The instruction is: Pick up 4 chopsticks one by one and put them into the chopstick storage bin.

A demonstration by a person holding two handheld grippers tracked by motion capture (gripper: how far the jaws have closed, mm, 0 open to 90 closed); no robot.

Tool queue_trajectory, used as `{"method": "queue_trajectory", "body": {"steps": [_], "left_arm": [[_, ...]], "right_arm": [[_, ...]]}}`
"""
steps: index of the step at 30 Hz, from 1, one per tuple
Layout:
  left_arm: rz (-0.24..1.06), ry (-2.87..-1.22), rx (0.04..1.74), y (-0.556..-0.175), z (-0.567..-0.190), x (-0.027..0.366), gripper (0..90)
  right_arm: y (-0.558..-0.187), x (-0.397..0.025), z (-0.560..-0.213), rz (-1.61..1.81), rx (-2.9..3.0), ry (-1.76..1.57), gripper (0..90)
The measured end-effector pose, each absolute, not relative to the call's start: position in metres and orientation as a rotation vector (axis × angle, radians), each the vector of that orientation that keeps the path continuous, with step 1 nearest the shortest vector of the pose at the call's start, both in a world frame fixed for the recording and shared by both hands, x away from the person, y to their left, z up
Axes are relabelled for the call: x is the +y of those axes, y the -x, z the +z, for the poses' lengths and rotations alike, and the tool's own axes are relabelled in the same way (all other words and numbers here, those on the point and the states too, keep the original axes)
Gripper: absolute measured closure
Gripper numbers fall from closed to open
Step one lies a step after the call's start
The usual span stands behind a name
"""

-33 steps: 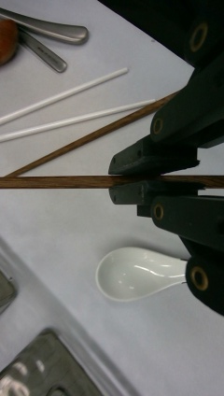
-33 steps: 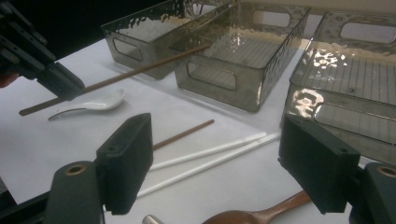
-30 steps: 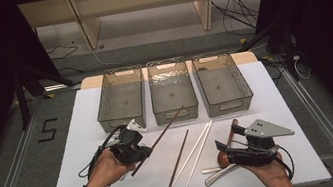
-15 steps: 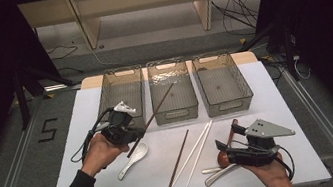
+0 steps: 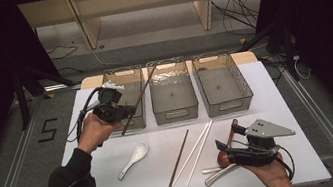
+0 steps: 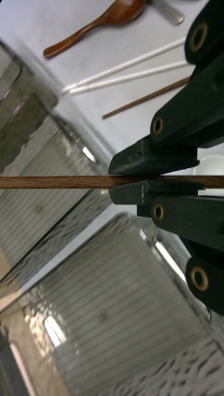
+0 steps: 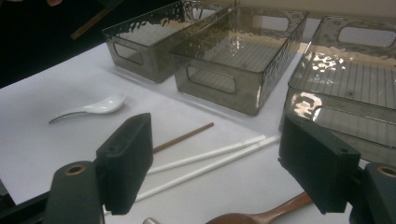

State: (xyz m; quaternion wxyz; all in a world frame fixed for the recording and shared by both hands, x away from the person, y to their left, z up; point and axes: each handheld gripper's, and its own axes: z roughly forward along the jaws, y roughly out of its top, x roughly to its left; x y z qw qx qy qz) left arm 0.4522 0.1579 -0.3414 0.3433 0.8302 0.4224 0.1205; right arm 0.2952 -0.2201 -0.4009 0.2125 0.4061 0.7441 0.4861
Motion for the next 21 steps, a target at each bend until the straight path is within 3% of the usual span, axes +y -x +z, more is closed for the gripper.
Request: {"method": "queue_trajectory", "body": {"steps": [21], "left_arm": [[0.366,-2.098,1.266,-0.51,-0.352,0.181,83.7]], "right_arm": [[-0.295,-0.221,-0.401,1.354,2.067,-1.132,26.9]]}}
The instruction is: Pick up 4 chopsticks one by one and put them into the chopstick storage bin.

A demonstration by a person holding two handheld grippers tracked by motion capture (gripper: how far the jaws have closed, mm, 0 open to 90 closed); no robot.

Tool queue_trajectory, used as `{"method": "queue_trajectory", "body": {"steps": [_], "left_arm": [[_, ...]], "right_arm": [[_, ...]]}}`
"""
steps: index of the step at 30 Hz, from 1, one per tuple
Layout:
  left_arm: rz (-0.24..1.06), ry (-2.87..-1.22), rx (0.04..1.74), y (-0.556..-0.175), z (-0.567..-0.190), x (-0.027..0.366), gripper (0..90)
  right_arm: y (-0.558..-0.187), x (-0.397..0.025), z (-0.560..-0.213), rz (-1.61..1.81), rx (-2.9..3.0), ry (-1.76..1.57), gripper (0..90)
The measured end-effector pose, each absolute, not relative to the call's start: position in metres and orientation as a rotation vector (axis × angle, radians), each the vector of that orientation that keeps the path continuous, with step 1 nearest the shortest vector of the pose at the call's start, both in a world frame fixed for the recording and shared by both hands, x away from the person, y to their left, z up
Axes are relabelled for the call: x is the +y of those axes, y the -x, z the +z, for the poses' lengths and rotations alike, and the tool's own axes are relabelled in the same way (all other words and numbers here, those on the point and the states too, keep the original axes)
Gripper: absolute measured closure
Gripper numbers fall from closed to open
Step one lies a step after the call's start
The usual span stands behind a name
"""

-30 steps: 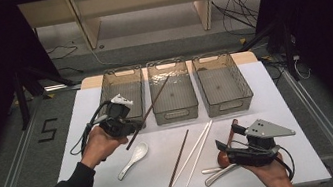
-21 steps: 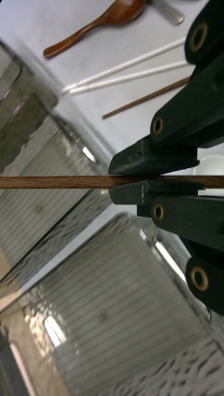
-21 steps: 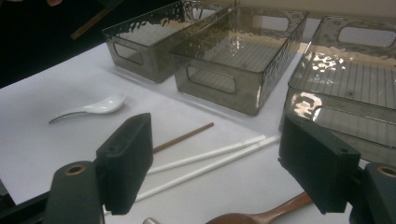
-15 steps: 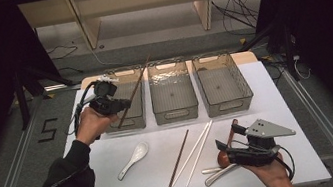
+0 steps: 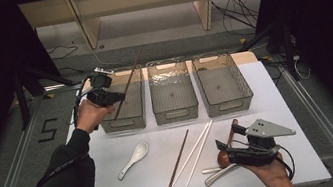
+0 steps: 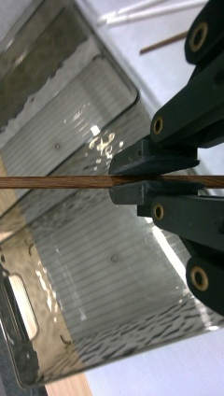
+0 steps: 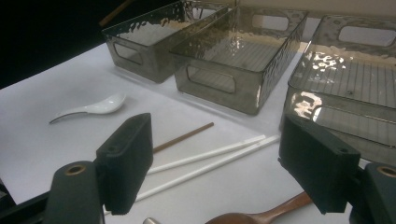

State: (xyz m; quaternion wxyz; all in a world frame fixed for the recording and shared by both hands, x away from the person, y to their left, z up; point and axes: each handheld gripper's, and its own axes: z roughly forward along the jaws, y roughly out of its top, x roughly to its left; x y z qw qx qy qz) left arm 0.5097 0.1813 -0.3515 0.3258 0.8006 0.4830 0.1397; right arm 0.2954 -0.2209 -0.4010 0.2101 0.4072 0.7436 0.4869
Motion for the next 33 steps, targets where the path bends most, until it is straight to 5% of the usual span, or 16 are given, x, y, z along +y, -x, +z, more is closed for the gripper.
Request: {"method": "queue_trajectory", "body": {"steps": [33], "left_arm": [[0.421,-2.047,1.506,-0.55,-0.4,0.212,83.3]], "right_arm": [[-0.296,-0.222,-0.401,1.365,2.067,-1.136,26.8]]}}
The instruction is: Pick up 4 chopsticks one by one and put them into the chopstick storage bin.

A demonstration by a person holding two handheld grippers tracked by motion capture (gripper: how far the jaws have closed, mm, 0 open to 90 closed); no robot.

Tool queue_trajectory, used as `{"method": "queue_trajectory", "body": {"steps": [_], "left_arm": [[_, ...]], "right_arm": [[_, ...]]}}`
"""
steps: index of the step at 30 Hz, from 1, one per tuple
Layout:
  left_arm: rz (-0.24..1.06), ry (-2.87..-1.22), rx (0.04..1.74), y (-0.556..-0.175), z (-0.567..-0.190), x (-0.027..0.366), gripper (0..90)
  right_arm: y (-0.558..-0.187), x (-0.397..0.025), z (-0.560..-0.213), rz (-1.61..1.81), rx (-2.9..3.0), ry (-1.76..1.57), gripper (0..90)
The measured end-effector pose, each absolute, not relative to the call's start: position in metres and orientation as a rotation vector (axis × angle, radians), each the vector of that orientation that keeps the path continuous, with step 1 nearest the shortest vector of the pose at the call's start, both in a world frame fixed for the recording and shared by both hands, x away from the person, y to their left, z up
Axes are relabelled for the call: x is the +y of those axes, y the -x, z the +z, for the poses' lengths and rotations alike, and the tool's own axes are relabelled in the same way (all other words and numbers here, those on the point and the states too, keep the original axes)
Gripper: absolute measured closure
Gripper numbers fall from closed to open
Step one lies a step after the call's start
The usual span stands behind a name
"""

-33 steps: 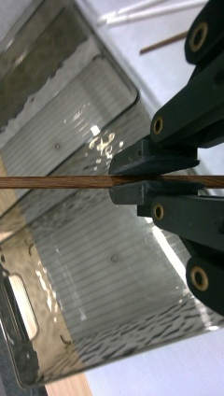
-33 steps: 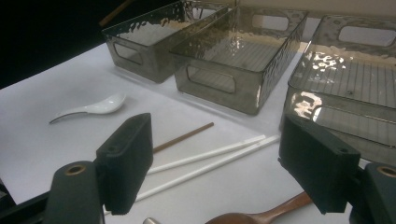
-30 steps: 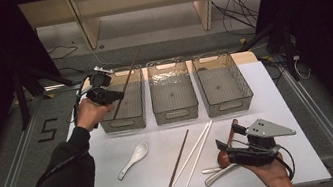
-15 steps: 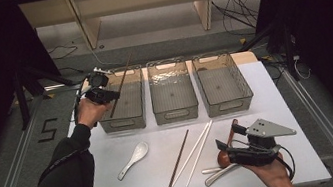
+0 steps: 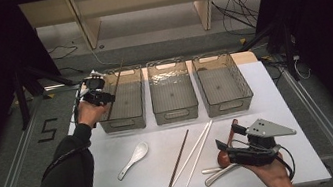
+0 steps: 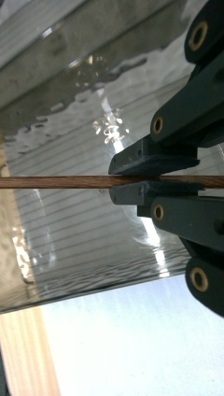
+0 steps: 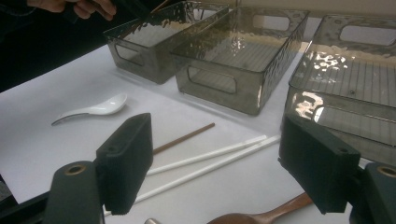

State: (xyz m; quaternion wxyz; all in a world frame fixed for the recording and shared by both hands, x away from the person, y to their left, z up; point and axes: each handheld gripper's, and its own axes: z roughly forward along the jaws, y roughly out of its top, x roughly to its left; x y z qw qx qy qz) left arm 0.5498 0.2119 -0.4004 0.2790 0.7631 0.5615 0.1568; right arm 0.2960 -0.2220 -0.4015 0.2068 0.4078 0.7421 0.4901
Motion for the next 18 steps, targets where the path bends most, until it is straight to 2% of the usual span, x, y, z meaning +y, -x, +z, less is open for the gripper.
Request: {"method": "queue_trajectory", "body": {"steps": [4,6,10,12,18], "left_arm": [[0.42,-2.055,1.529,-0.549,-0.404,0.213,82.1],[0.426,-2.044,1.525,-0.547,-0.402,0.212,75.4],[0.389,-2.012,1.5,-0.539,-0.396,0.21,72.9],[0.338,-2.018,1.496,-0.534,-0.394,0.208,64.2],[0.292,-2.033,1.421,-0.503,-0.385,0.194,46.8]], "right_arm": [[-0.296,-0.222,-0.402,1.368,2.066,-1.141,26.9],[-0.296,-0.222,-0.402,1.366,2.066,-1.14,26.8],[-0.296,-0.222,-0.402,1.368,2.067,-1.142,26.8],[-0.296,-0.222,-0.402,1.369,2.066,-1.143,26.8],[-0.296,-0.222,-0.401,1.367,2.065,-1.145,26.9]]}}
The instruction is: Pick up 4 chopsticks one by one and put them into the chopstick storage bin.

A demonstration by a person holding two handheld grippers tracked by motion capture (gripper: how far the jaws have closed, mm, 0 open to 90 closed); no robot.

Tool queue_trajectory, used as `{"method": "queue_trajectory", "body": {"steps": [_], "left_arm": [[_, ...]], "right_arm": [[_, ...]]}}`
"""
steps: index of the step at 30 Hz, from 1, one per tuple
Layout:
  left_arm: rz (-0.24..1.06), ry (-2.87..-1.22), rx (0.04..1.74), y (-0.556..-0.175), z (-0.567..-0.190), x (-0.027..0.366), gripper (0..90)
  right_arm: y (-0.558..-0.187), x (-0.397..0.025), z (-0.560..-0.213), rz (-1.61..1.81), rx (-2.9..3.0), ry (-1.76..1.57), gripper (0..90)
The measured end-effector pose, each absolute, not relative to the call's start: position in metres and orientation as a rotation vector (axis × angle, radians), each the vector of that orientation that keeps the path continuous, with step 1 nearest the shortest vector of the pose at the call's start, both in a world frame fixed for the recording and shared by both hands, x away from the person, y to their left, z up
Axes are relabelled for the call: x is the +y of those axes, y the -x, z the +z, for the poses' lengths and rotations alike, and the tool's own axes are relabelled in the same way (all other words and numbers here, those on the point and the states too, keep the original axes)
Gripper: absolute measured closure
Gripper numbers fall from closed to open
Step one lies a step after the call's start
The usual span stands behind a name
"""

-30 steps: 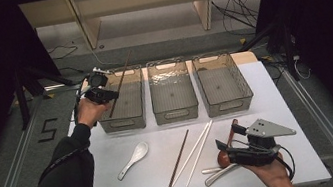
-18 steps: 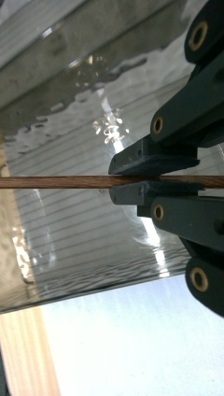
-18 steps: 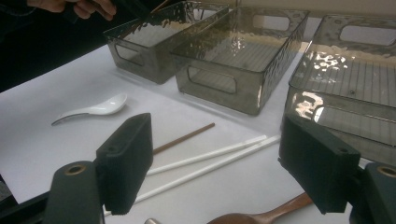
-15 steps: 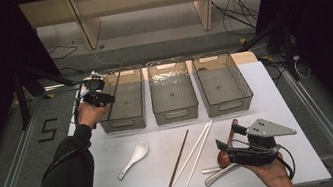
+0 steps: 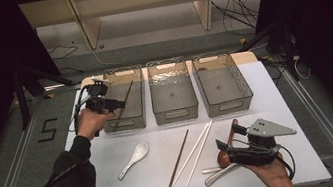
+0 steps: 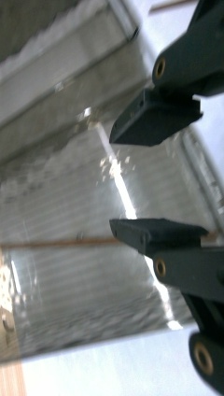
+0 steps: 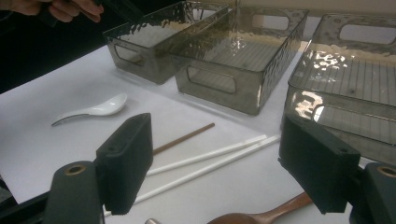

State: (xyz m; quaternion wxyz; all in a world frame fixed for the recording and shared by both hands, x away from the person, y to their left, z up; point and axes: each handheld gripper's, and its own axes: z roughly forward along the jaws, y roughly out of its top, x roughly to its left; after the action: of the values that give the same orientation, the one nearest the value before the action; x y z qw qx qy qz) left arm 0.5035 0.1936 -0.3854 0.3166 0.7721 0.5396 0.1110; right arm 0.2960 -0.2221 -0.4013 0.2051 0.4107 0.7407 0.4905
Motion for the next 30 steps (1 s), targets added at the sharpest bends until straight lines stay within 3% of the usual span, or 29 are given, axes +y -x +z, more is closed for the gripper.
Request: {"method": "queue_trajectory", "body": {"steps": [7,16,30], "left_arm": [[0.277,-2.099,1.34,-0.465,-0.382,0.171,34.3],[0.216,-2.219,1.242,-0.427,-0.392,0.135,30.0],[0.143,-2.264,1.198,-0.391,-0.408,0.109,24.0]], "right_arm": [[-0.296,-0.222,-0.401,1.364,2.065,-1.145,26.8],[-0.295,-0.222,-0.4,1.362,2.065,-1.13,26.8],[-0.295,-0.222,-0.399,1.361,2.063,-1.131,26.8]]}}
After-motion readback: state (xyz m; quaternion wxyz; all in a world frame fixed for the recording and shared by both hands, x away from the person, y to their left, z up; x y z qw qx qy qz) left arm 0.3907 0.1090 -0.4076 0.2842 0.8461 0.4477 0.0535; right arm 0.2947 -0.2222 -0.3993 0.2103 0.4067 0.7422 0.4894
